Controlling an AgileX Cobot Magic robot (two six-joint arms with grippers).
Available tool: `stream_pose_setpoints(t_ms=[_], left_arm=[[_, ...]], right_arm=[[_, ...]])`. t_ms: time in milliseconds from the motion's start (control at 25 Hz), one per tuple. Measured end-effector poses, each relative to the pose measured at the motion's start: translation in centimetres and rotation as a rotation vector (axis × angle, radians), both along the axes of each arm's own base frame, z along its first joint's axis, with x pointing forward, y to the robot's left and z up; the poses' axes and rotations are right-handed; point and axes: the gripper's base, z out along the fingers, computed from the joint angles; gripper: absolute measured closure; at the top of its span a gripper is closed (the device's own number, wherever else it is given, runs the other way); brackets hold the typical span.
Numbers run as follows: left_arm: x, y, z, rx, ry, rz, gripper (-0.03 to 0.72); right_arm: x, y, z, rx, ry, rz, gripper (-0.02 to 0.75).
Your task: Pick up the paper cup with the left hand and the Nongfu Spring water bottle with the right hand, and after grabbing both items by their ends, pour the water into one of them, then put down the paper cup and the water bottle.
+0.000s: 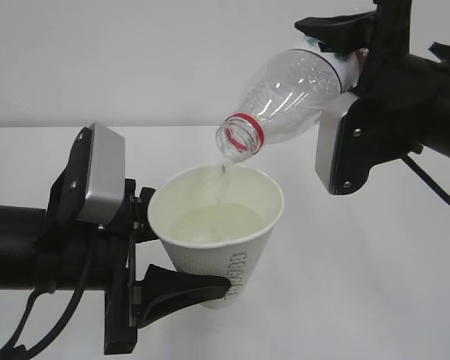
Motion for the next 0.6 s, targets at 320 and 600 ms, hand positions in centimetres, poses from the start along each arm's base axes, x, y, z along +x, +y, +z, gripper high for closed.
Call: stream_pose_setpoints(t_ms=[320, 600], left_arm=[[0.0, 0.0, 0.0, 0.0, 0.0, 0.0, 0.197], [0.0, 0.0, 0.0, 0.0, 0.0, 0.0, 0.197]], right_arm=[[0.0, 0.0, 0.0, 0.0, 0.0, 0.0, 0.244], [0.0, 0.0, 0.0, -0.001, -0.001, 0.0, 0.244]])
